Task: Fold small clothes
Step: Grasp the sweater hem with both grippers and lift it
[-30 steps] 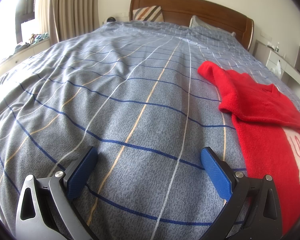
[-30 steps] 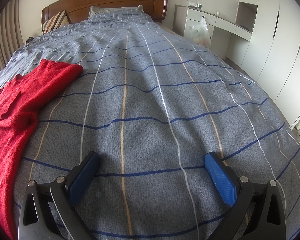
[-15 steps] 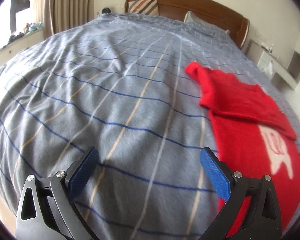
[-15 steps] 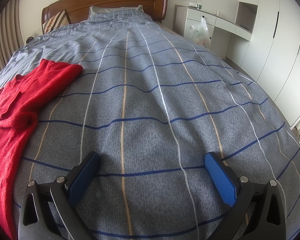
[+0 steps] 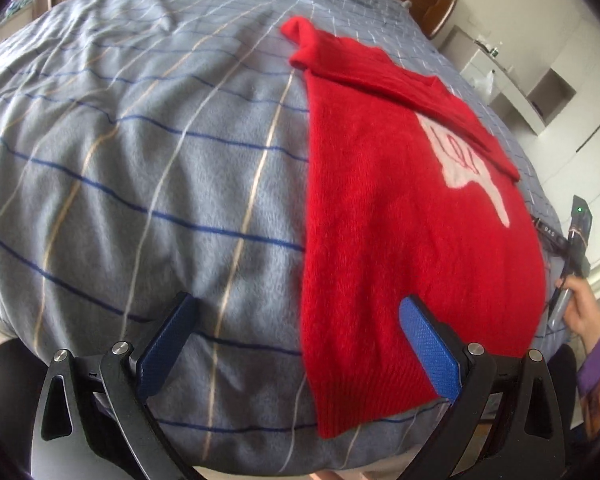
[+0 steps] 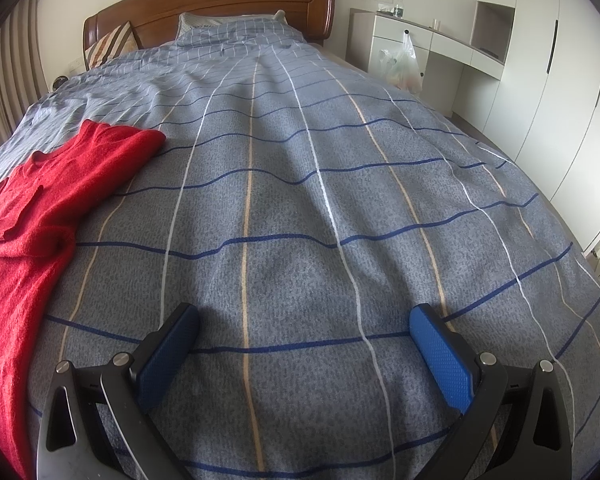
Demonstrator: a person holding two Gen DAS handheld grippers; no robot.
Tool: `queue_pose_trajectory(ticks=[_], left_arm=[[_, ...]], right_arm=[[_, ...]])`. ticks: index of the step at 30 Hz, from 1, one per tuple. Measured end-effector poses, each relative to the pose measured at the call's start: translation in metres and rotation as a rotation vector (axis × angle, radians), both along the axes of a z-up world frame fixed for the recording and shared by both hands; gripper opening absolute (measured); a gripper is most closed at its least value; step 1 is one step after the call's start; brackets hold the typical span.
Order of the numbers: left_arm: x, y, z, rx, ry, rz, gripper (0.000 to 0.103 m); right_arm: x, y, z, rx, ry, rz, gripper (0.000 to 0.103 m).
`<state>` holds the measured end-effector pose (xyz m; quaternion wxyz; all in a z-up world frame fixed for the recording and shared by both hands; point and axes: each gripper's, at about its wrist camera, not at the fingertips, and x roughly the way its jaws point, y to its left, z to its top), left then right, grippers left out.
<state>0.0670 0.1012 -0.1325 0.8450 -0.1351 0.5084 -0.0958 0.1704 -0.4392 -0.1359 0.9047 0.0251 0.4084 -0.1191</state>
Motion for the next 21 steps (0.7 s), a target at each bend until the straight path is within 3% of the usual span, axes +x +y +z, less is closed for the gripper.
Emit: queue_pose_trajectory(ticks=[3,6,9,11,13,15,16,19,21], left_arm=[[-0.008,-0.01,-0.001,0.013,0.014,-0.023,0.101],[-0.017,-0.009,-0.003,-0.052,0.041,-0.022,0.101],[-0.025,-0.01,-0.008,-0.111,0.083,-0.034,0.101],[-0.028,-0.015,-0.011,-0.133,0.108,-0.055,0.098],[-0.031,-0.022,-0.014,-0.125,0.133,-0.077,0.083],[-0.032,-0.03,-0.019,-0.102,0.166,-0.104,0.058],[-0.034,-0.033,-0.02,-0.097,0.176,-0.118,0.054],[-0.036,-0.034,-0.02,-0.073,0.186,-0.128,0.036],[-0.035,-0.033,-0.021,-0.086,0.202,-0.122,0.015]], right_arm=[[0.004,0.001,0.003,-0.006,0.025,0.072,0.103],[-0.019,0.007,0.02,0.063,-0.029,0.206,0.103],[-0.074,0.027,0.043,0.299,-0.062,0.405,0.103],[-0.115,0.049,0.045,0.485,-0.011,0.529,0.103],[-0.153,0.075,0.036,0.572,0.072,0.59,0.101],[-0.179,0.094,0.02,0.609,0.146,0.584,0.09],[-0.187,0.101,0.011,0.642,0.166,0.578,0.079],[-0.191,0.114,-0.011,0.668,0.209,0.534,0.071],[-0.182,0.117,-0.023,0.719,0.227,0.504,0.064]])
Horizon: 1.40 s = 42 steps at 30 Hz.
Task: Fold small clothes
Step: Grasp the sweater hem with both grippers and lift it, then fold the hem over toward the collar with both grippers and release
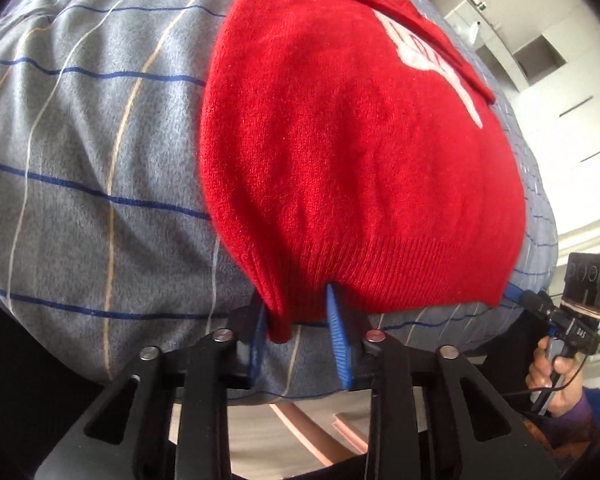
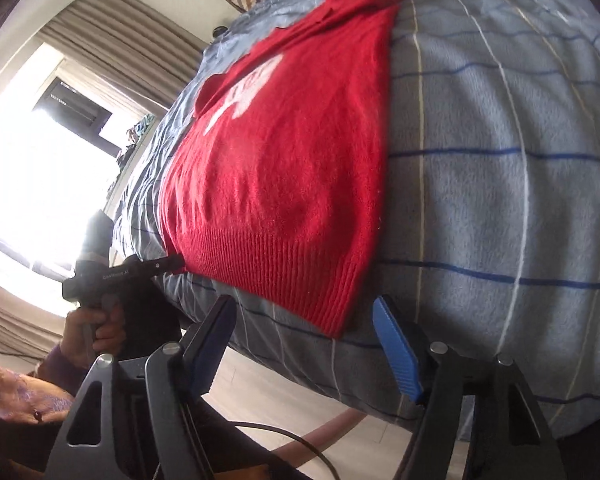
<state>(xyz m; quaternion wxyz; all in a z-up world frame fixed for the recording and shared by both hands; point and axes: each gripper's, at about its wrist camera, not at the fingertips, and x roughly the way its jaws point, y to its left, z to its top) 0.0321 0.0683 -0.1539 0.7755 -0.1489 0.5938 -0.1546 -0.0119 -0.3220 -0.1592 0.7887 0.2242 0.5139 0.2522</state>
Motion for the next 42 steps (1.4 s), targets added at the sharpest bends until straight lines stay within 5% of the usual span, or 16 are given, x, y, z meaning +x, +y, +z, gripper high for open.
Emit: queue_pose_trajectory(ticks=[2,3,4,8,15,19,24,29,34,35,37,38,39,42], left_arm=[[0.0,0.0,-0.002,-0.015,0.012,0.005,0.007],[-0.002,0.001,0.0,-0.015,0.01,0.012,0.006],[-0.005,0.003,0.003,-0.018,0.005,0.02,0.005],[-0.029,0.018,0.025,-0.067,-0.033,0.051,0.004],[-0.022,0.055,0.088,-0.271,-0.21,0.129,0.004],[0.045,0.054,0.115,-0.299,-0.318,0.134,0.004],[0.163,0.035,0.124,-0.2,-0.375,0.138,0.004],[0.271,0.012,0.115,-0.126,-0.36,0.17,0.004],[0.337,-0.005,0.088,-0.029,-0.33,0.189,0.006],[0.345,-0.008,0.081,0.011,-0.323,0.194,0.013],[0.354,-0.008,0.072,0.092,-0.297,0.22,0.044],[0.352,-0.005,0.072,0.105,-0.294,0.237,0.068],[0.347,0.0,0.075,0.105,-0.307,0.259,0.077],[0.321,0.011,0.085,0.076,-0.353,0.272,0.084]], right_arm=[[0.009,0.003,-0.011,0.005,0.034,-0.022,0.046],[0.014,0.003,-0.018,0.001,0.065,-0.027,0.017],[0.017,0.001,-0.025,0.001,0.1,-0.035,0.005],[0.007,-0.013,-0.017,0.087,0.127,-0.074,0.004],[0.008,-0.021,0.049,0.263,-0.029,-0.131,0.004],[0.069,-0.021,0.083,0.232,-0.178,-0.156,0.004],[0.179,-0.014,0.109,0.101,-0.334,-0.191,0.004],[0.28,-0.018,0.109,-0.012,-0.342,-0.23,0.004],[0.343,-0.026,0.087,-0.049,-0.304,-0.305,0.004],[0.354,-0.025,0.083,-0.05,-0.3,-0.311,0.005],[0.367,-0.025,0.072,-0.047,-0.262,-0.309,0.01],[0.371,-0.025,0.068,-0.049,-0.243,-0.317,0.019],[0.37,-0.027,0.066,-0.044,-0.237,-0.325,0.023],[0.35,-0.036,0.073,-0.033,-0.273,-0.344,0.042]])
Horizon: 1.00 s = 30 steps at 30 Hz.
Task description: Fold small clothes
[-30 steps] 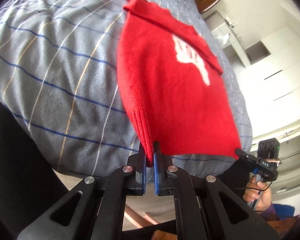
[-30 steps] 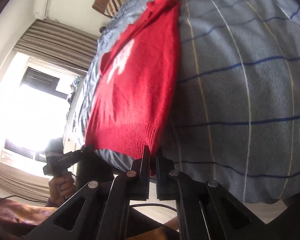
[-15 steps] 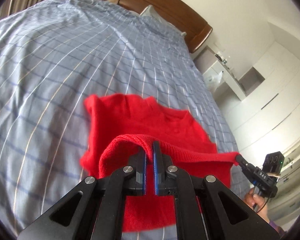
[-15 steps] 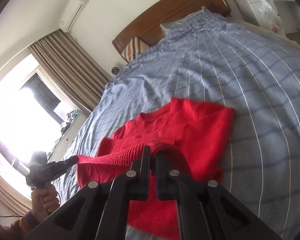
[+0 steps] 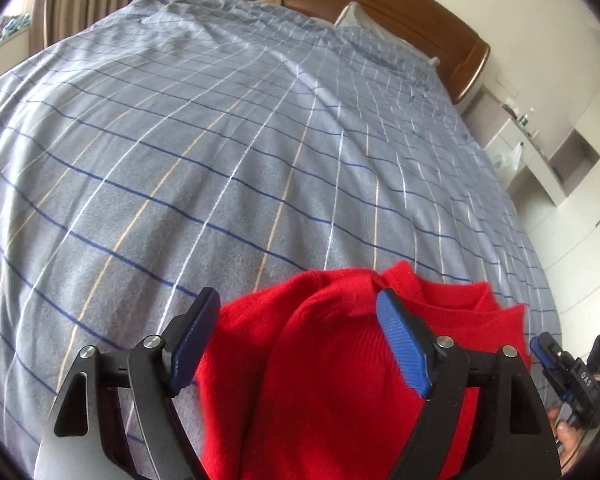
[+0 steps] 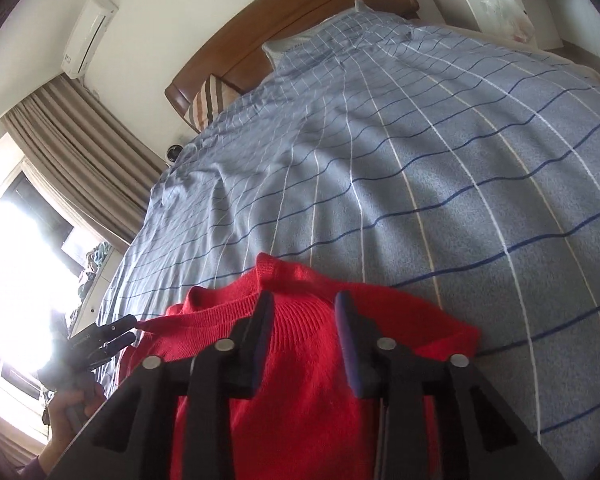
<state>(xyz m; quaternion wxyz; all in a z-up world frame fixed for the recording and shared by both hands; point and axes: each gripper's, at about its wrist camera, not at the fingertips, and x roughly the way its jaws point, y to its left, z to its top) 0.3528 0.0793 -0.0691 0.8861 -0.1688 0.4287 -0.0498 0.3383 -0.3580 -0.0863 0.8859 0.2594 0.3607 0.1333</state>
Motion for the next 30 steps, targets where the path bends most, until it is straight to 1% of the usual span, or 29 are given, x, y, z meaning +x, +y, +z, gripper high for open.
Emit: queue_pose_trajectory(ticks=[1,3,4,5,7,9,11,14,17,19,21,23,27,30], left_arm=[[-0.011,0.002,0.002,0.006,-0.008,0.0,0.085],[-0.037,0.0,0.003,0.01,-0.013,-0.028,0.088],[-0.05,-0.003,0.002,0.014,-0.013,-0.054,0.088],[-0.066,-0.008,0.0,0.027,-0.012,-0.083,0.088],[-0.099,-0.02,-0.003,0.071,-0.016,-0.139,0.09],[-0.132,-0.034,-0.006,0.122,-0.026,-0.183,0.093],[-0.161,-0.048,-0.011,0.177,-0.038,-0.211,0.094],[-0.192,-0.063,-0.02,0.232,-0.057,-0.22,0.096],[-0.201,-0.074,-0.031,0.268,-0.065,-0.211,0.096],[-0.201,-0.08,-0.038,0.297,-0.085,-0.199,0.096],[-0.199,-0.085,-0.047,0.321,-0.088,-0.186,0.1],[-0.2,-0.086,-0.055,0.327,-0.105,-0.177,0.102],[-0.206,-0.082,-0.064,0.311,-0.149,-0.166,0.102],[-0.208,-0.084,-0.066,0.32,-0.158,-0.163,0.103]], right_arm=[[-0.012,-0.001,0.004,-0.017,-0.013,-0.001,0.048],[-0.041,0.0,0.013,-0.071,-0.044,0.02,0.052],[-0.059,0.003,0.017,-0.11,-0.062,0.038,0.057],[-0.077,0.007,0.019,-0.152,-0.078,0.054,0.061],[-0.119,0.014,0.017,-0.233,-0.105,0.075,0.066],[-0.157,0.019,0.009,-0.305,-0.107,0.082,0.067],[-0.191,0.02,-0.002,-0.346,-0.1,0.076,0.067],[-0.226,0.017,-0.016,-0.394,-0.089,0.037,0.067],[-0.246,0.016,-0.029,-0.446,-0.08,0.009,0.067],[-0.254,0.015,-0.036,-0.475,-0.082,0.001,0.068],[-0.257,0.013,-0.038,-0.469,-0.092,-0.006,0.071],[-0.255,0.012,-0.04,-0.466,-0.091,-0.012,0.075],[-0.253,0.013,-0.048,-0.452,-0.095,-0.016,0.079],[-0.252,0.02,-0.052,-0.482,-0.113,-0.018,0.083]])
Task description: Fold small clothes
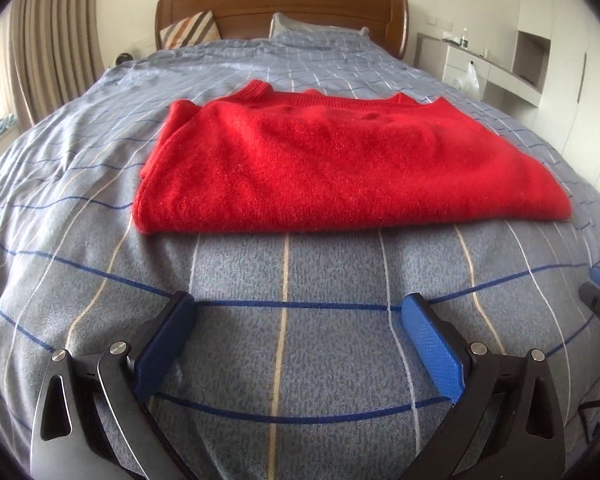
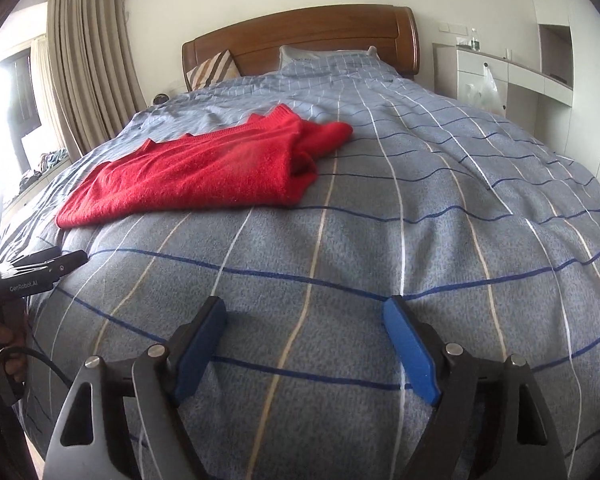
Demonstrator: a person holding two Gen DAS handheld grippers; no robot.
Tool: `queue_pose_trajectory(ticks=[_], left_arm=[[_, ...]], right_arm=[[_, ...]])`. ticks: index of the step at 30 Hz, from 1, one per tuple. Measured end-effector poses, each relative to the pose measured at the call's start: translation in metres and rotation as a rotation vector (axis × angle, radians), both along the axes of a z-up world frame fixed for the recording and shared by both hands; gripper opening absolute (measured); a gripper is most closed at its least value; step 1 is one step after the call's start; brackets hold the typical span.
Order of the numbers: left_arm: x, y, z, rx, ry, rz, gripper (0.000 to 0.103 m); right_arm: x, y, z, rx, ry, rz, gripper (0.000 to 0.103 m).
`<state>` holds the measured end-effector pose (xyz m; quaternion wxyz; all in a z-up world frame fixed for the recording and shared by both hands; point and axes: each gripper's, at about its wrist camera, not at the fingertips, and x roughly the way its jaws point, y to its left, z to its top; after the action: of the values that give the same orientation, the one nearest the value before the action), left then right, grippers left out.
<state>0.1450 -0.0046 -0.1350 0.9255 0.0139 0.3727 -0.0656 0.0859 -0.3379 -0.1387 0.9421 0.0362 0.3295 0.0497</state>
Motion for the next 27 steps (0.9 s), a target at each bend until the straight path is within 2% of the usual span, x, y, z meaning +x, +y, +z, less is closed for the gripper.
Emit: queue_pose_trajectory(ticks=[4,27], left_arm=[[0.0019,0.0001,-0.0007,0.004,0.002,-0.004,0.102],[-0.0003,-0.0021,-0.0028,0.02,-0.007,0.0,0.102]], right_arm=[[0.0003,0.0075,-0.0041,-0.051,-0.015,-0.004,0.086],[-0.0001,0.0092,-0.004,-0.059,-0.02,-0.006,0.086]])
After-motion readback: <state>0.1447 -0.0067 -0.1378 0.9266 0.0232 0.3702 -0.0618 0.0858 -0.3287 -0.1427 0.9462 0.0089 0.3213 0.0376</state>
